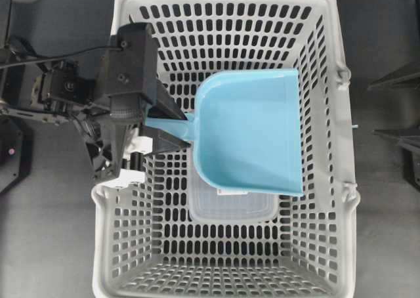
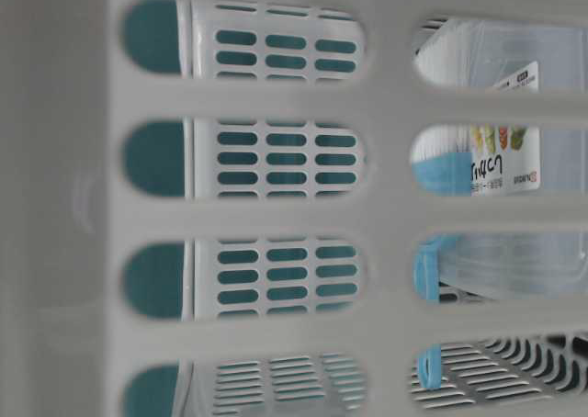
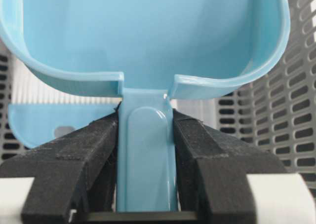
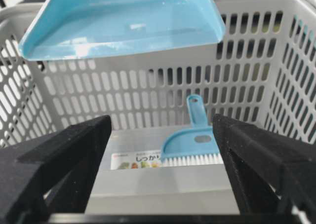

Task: Pick up the dustpan from the shopping basket with the left arm.
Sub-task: 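Lift the dustpan by its handle with the left gripper, raising it upward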

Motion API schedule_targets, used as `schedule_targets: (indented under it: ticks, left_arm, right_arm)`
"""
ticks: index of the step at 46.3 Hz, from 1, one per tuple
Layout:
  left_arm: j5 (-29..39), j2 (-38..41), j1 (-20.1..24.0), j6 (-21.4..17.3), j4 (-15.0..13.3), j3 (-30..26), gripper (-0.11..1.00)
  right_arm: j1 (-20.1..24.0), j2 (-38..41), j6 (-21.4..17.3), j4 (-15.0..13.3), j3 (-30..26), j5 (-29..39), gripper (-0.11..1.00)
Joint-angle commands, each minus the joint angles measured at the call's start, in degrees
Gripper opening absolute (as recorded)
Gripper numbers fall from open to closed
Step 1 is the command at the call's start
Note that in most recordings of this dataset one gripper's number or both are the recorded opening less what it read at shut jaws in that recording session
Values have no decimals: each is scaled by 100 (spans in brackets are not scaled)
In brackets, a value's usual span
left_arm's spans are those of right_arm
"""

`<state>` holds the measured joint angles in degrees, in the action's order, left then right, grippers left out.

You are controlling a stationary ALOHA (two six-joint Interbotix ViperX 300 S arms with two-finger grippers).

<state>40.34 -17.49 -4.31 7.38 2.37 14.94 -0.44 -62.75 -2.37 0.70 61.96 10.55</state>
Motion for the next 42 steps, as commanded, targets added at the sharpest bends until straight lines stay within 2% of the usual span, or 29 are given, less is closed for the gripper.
schedule_targets:
  ticks: [1,10,25,42]
  left_arm:
    - [-62,-123,18,0,18,-53,28]
    - [-132,-132,18,-9,26,-26,28]
    - [-747,-325,35,0,26,237,28]
    - [-984,-413,26,0,18,413,28]
  right_arm:
    - [-9,18,-9,18,-53,-53,79]
    - [0,0,-9,18,-53,-53,79]
    - [0,-9,-26,18,-44,-53,79]
    - [0,-9,-26,18,-44,-53,79]
